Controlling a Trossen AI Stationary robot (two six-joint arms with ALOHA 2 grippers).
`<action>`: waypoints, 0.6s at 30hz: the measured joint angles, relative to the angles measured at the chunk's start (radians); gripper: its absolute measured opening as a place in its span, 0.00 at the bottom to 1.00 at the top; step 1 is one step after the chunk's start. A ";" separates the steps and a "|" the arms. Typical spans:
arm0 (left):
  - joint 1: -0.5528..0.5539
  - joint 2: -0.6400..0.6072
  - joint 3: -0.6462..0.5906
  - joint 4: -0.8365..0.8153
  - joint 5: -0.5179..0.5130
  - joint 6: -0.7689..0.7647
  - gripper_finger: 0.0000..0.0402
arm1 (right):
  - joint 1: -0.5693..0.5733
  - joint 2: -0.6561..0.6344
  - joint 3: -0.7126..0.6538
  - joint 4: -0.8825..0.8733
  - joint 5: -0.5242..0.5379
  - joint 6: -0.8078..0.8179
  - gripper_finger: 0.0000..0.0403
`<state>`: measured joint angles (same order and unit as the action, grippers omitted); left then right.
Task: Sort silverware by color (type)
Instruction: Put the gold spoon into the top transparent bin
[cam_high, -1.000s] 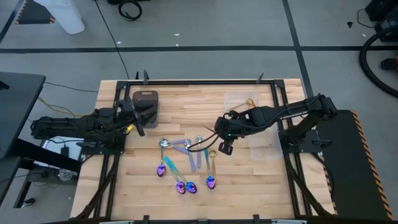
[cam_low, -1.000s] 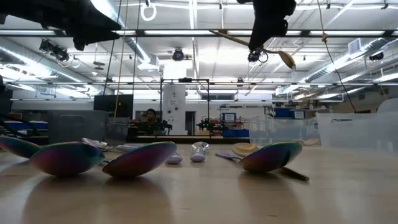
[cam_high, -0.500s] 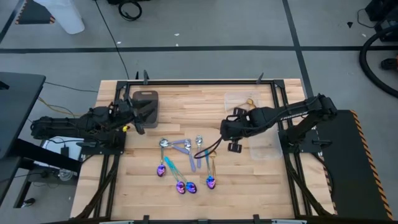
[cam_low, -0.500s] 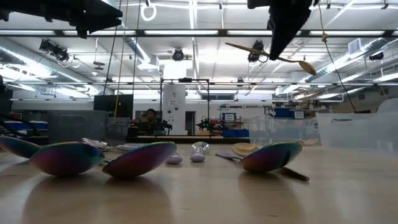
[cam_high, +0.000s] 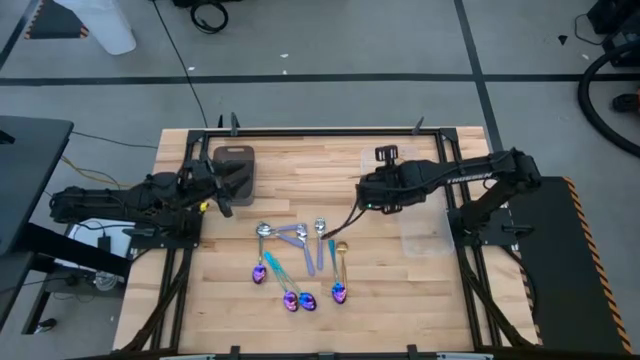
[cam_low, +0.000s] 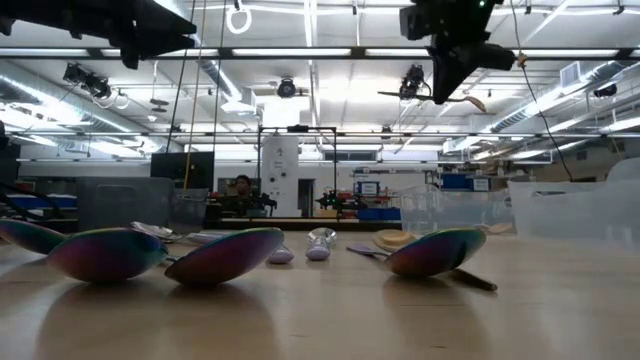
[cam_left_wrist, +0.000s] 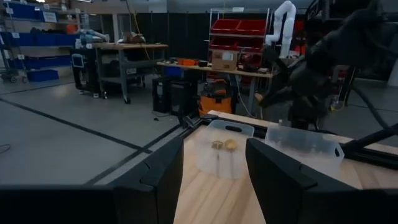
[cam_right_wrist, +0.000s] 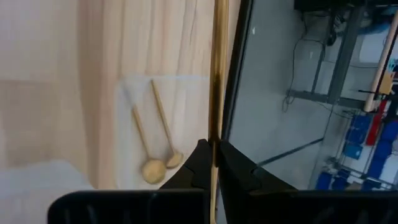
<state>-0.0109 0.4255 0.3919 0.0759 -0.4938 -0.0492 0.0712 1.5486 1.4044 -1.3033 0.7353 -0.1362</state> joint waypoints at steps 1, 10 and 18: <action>0.000 0.000 0.000 0.001 0.000 -0.003 0.45 | -0.014 0.000 0.000 0.000 -0.001 -0.021 0.04; 0.000 0.000 0.000 0.001 0.000 -0.045 0.45 | -0.168 0.000 0.000 -0.036 -0.108 -0.172 0.04; 0.000 0.000 0.000 0.000 0.000 -0.044 0.45 | -0.274 0.000 0.000 -0.045 -0.120 -0.281 0.04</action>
<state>-0.0109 0.4255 0.3918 0.0761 -0.4934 -0.0932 -0.2023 1.5486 1.4044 -1.3479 0.6155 -0.4170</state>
